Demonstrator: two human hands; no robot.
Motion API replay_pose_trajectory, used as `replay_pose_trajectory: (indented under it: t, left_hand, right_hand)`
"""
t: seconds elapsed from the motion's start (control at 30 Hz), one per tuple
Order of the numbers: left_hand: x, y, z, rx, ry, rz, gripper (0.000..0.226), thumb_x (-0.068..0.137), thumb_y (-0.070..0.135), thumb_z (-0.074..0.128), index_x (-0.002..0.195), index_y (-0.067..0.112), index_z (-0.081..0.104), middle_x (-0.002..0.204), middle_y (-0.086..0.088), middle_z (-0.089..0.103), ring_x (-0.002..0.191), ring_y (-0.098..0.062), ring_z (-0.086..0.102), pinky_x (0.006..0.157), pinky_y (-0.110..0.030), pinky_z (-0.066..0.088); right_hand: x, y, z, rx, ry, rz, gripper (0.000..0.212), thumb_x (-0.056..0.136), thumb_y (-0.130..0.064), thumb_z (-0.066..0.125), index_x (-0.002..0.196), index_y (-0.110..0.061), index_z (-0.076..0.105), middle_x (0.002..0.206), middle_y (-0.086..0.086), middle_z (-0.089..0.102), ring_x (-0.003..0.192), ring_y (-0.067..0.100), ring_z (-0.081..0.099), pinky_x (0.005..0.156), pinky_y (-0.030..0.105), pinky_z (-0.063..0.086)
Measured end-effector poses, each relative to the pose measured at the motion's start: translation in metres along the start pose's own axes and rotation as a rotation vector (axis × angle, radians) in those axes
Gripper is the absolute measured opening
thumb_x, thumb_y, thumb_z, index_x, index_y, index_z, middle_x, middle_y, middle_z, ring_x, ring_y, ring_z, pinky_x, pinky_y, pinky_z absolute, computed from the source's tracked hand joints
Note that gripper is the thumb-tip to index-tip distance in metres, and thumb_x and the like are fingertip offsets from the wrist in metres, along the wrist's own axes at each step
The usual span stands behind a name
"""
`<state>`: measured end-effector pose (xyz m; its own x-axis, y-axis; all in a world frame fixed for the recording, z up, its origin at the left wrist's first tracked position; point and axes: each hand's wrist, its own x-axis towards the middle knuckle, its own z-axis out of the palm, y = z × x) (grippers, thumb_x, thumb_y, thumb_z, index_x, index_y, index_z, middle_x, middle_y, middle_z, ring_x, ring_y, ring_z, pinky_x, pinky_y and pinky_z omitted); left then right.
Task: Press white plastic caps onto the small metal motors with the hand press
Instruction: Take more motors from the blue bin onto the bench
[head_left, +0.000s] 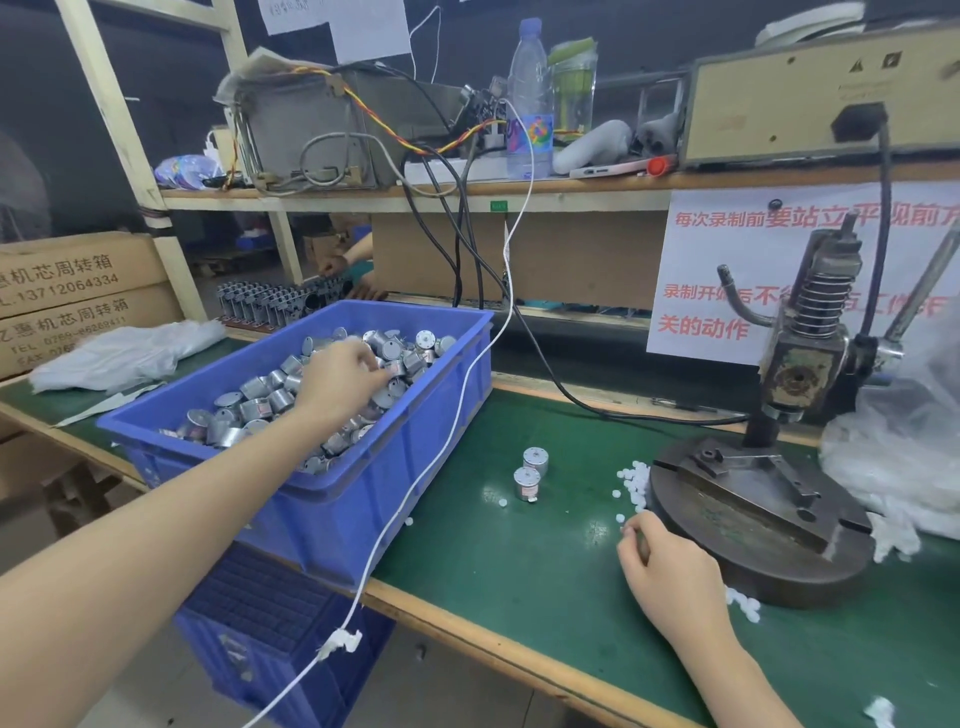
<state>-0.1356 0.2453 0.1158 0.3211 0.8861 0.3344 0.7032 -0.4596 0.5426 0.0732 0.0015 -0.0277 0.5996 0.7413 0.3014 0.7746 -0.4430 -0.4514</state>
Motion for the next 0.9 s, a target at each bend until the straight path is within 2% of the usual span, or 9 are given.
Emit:
replay_pose_trajectory:
  t: [0.07,0.13,0.27,0.37,0.47,0.6,0.77,0.8,0.9]
  left_hand:
    - [-0.007,0.023,0.004,0.126,0.178,0.226,0.017,0.088,0.026,0.061,0.082,0.01,0.056,0.084,-0.004,0.052,0.065,-0.025,0.055,0.059,-0.032,0.042]
    - [-0.015,0.046,0.014,0.125,0.198,0.375,0.018,0.089,0.025,0.059,0.085,0.008,0.055,0.088,-0.002,0.044,0.07,-0.028,0.05,0.062,-0.033,0.039]
    - [-0.035,0.081,0.056,0.12,0.043,0.501,0.019,0.091,0.027,0.055,0.093,0.008,0.054,0.094,-0.006,0.047,0.074,-0.03,0.053,0.066,-0.039,0.045]
    - [-0.048,0.086,0.094,0.193,-0.112,0.511,0.021,0.093,0.03,0.053,0.099,0.01,0.053,0.101,-0.007,0.046,0.08,-0.031,0.055,0.07,-0.038,0.044]
    - [-0.058,0.076,0.129,0.151,-0.205,0.396,0.021,0.093,0.03,0.053,0.098,0.009,0.053,0.094,-0.004,0.042,0.083,-0.031,0.056,0.066,-0.032,0.036]
    - [-0.054,0.06,0.155,-0.15,-0.195,0.061,0.019,0.091,0.028,0.056,0.086,0.01,0.054,0.088,-0.002,0.048,0.069,-0.025,0.061,0.063,-0.031,0.043]
    - [-0.032,0.045,0.164,-0.433,-0.196,-0.334,0.026,0.087,0.026,0.063,0.07,0.012,0.05,0.077,-0.003,0.056,0.055,-0.01,0.049,0.037,-0.01,0.036]
    - [-0.03,0.042,0.166,-0.45,-0.213,-0.381,0.03,0.089,0.026,0.06,0.066,0.013,0.047,0.073,-0.003,0.053,0.056,-0.012,0.047,0.037,-0.011,0.036]
    - [-0.027,0.036,0.171,-0.388,-0.23,-0.407,0.034,0.094,0.025,0.049,0.063,0.012,0.044,0.067,-0.004,0.047,0.072,-0.025,0.048,0.063,-0.025,0.039]
  right_hand:
    - [-0.001,0.0,0.0,0.001,-0.003,0.004,0.006,0.095,-0.027,0.041,0.09,-0.024,0.042,0.069,-0.004,0.062,0.074,0.021,0.062,0.066,0.028,0.041]
    - [0.0,-0.001,0.0,-0.004,-0.001,0.009,0.006,0.095,-0.028,0.041,0.089,-0.026,0.039,0.071,-0.004,0.064,0.074,0.02,0.063,0.066,0.028,0.041]
    - [0.0,0.002,0.001,0.001,-0.004,0.023,0.006,0.094,-0.028,0.042,0.089,-0.027,0.039,0.067,-0.004,0.062,0.074,0.02,0.063,0.065,0.028,0.039]
    - [0.0,0.002,0.002,-0.009,0.004,0.015,0.009,0.094,-0.026,0.043,0.094,-0.021,0.05,0.068,-0.002,0.064,0.074,0.022,0.063,0.065,0.029,0.04]
    - [0.001,0.003,0.002,0.001,0.009,0.02,0.015,0.093,-0.024,0.045,0.098,-0.016,0.056,0.067,0.0,0.064,0.072,0.025,0.062,0.065,0.03,0.042]
    - [0.001,0.003,0.003,0.023,0.015,0.023,0.014,0.092,-0.022,0.046,0.097,-0.014,0.056,0.065,0.002,0.062,0.069,0.028,0.06,0.065,0.031,0.043]
    - [0.001,0.003,0.003,0.025,0.006,0.03,0.013,0.092,-0.022,0.045,0.095,-0.014,0.055,0.065,0.003,0.062,0.069,0.028,0.06,0.064,0.031,0.043]
    - [0.002,0.003,0.003,0.025,0.006,0.029,0.011,0.092,-0.022,0.045,0.093,-0.015,0.054,0.064,0.002,0.061,0.069,0.028,0.06,0.064,0.03,0.043]
    - [0.001,0.002,0.003,0.02,0.012,0.01,0.007,0.093,-0.023,0.045,0.087,-0.019,0.046,0.06,-0.002,0.052,0.067,0.027,0.059,0.063,0.031,0.042]
